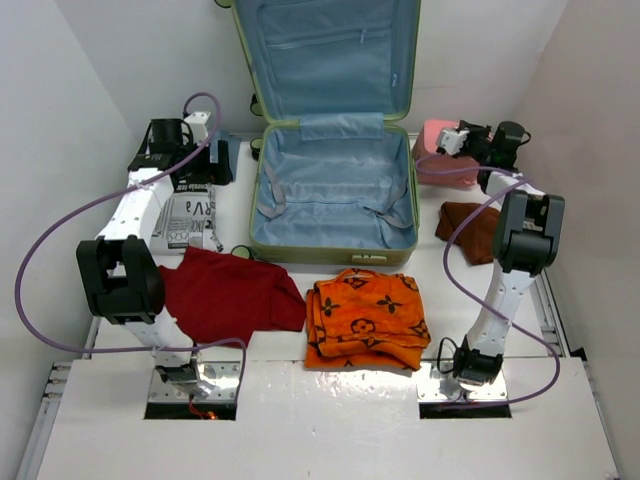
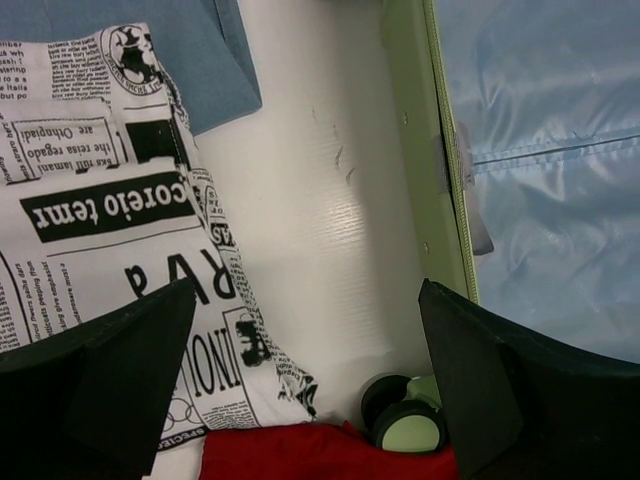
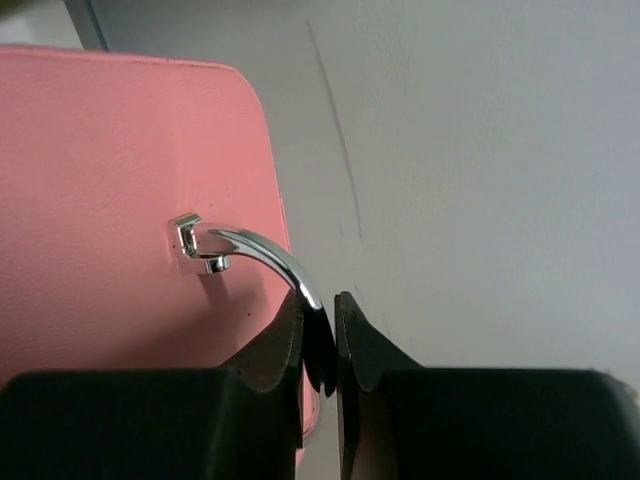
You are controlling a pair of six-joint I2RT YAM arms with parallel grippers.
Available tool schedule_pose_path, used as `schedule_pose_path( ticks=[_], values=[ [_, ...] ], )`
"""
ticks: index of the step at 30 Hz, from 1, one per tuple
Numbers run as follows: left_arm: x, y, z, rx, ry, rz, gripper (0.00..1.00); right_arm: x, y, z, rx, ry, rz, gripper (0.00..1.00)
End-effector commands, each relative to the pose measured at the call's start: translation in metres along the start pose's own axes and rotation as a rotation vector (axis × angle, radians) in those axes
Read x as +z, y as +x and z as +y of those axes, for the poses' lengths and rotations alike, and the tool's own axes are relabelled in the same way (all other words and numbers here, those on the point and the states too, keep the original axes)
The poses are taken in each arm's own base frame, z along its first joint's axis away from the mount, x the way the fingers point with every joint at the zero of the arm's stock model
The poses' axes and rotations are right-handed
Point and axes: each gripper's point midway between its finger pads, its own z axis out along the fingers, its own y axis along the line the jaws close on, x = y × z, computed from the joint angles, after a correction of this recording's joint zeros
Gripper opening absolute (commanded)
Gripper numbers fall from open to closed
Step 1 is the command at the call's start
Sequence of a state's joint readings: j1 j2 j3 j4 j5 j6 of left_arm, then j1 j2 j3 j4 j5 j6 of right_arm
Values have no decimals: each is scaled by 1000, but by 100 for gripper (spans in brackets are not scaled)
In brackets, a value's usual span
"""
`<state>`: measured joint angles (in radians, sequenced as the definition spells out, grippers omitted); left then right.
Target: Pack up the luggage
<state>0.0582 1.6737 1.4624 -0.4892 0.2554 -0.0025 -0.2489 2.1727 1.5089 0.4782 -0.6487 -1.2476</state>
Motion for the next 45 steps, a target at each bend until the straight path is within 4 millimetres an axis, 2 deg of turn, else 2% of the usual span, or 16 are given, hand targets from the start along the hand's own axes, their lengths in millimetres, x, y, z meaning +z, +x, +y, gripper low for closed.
schedule_pose_path(
  ticks=[1,6,7,8,11,13,17,27,28,30,31,32,33,37,40,45],
  values=[
    [-4,-20,-9,4,29,-49,100,-19,-36,-39,-26,118,-37,0],
    [-4,-23,-11,-2,38,-58,100,-40,-61,-47,15,181,-4,0],
    [-4,-23,-11,-2,38,-58,100,-48,-68,-58,13,201,36,0],
    [-4,-23,-12,-2,47,-59,100,-49,-67,-47,39,162,60,0],
    [-2,-19,-14,-13,57,-50,100,-57,-76,-44,42,168,127,0],
    [-1,-15,-14,-16,57,-42,100,-63,-83,-56,25,227,160,0],
    [-4,-18,-17,-22,66,-50,100,-66,-79,-60,85,232,260,0],
    [-3,-16,-19,-40,76,-50,100,-88,-100,-107,56,344,361,0],
    [-3,-16,-19,-41,76,-50,100,-91,-107,-116,55,363,352,0],
    [-3,-16,-20,-40,85,-51,100,-92,-113,-112,85,334,346,0],
    [-3,-16,-20,-40,85,-51,100,-100,-122,-128,87,364,331,0],
    [-3,-16,-20,-40,85,-51,100,-102,-123,-131,93,367,329,0],
    [-3,-16,-20,-40,85,-51,100,-94,-141,-128,108,357,287,0],
    [-3,-16,-22,-40,94,-51,100,-93,-180,-150,98,387,195,0],
    [-3,-16,-22,-40,94,-51,100,-84,-203,-162,84,398,126,0],
    [-7,-13,-22,-40,85,-51,100,-68,-229,-167,59,399,35,0]
  ],
)
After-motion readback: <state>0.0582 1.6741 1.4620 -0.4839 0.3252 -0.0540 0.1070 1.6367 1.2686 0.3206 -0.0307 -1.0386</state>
